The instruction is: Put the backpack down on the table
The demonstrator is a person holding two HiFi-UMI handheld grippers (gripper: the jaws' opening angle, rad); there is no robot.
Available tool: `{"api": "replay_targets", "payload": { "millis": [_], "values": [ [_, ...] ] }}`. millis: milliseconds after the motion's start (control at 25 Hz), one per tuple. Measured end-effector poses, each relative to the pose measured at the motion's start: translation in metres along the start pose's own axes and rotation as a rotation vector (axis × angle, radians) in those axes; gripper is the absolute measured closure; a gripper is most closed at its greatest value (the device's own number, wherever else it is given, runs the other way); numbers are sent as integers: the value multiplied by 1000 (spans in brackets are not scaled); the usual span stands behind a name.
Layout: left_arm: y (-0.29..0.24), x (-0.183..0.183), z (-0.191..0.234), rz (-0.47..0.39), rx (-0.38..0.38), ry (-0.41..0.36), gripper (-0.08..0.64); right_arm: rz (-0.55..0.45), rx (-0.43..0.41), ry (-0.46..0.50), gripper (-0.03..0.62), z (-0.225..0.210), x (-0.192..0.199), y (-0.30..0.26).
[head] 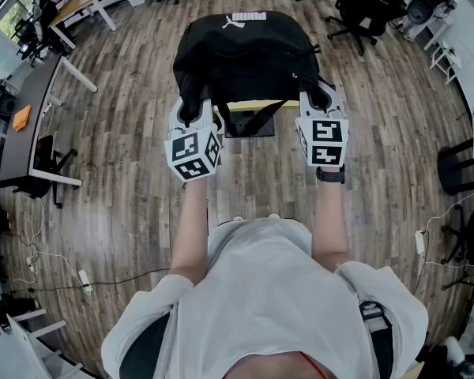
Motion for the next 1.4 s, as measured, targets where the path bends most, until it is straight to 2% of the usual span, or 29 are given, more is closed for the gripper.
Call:
{"api": "replay_targets", "payload": {
  "millis": [200,560,880,1240,1400],
  "values": [
    [3,3,-13,-3,-1,-12,439,-16,0,-7,565,-7,6,11],
    [-6,3,-57,-8,12,-37,437,-32,27,-36,563,-46,22,30],
    [-16,3,-101,-36,-11,-50,437,-62,19,-63,563,-84,39,40],
    [-27,14,-105,-39,-48,-34,437,-64,0,-88,563,-86,55,33],
    [-46,20,-98,-42,-43,-37,436,-63,7,-99,563,-89,60,10]
  ]
}}
Point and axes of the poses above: the fingertips, and each gripper's own axes: y backward along the fingers, z to its left, x out of its underside, the point moved 4 cm from there along y, backward along the fingers, and after that the axes turned 6 degrees about y, right-handed, at the moved point
